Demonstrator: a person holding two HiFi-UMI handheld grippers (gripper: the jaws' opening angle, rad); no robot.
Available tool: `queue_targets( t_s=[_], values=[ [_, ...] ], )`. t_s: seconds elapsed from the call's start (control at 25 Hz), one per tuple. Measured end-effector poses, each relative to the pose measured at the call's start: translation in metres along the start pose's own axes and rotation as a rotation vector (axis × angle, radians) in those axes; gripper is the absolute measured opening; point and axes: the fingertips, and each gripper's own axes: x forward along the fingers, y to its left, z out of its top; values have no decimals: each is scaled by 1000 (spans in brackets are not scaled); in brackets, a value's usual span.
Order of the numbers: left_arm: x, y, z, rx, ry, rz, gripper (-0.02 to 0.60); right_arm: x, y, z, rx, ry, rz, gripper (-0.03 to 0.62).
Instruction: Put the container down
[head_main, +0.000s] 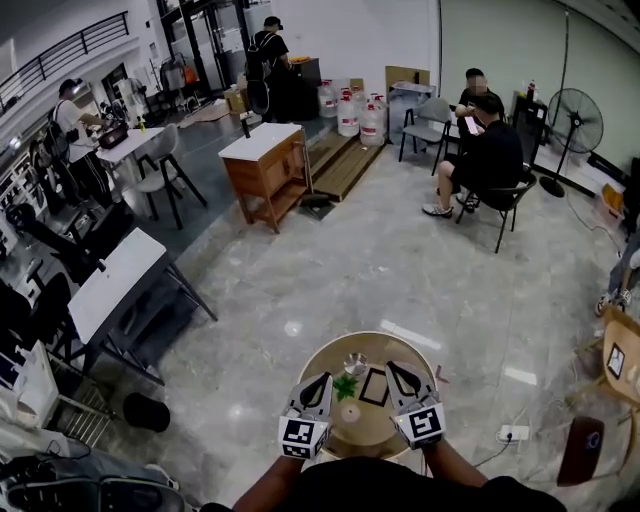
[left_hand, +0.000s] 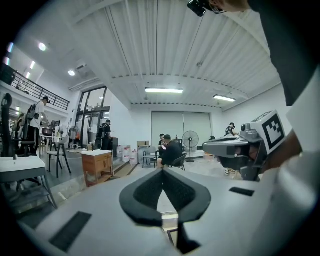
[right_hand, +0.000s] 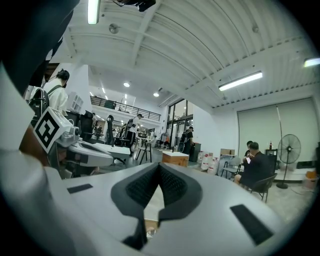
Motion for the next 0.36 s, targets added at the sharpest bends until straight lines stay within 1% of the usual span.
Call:
queue_targets(
  t_s=[0.12,0.2,0.36],
  values=[
    [-4,5,6,0,-3,11,-6,5,3,-1,16,-2,4,-2],
    [-1,7,3,-2,-5,15,-6,6,1,-1,16,-8,2,-2],
    [7,4,1,-12,-2,4,-6,6,-10,-8,0,-9,-17,-2]
  ],
)
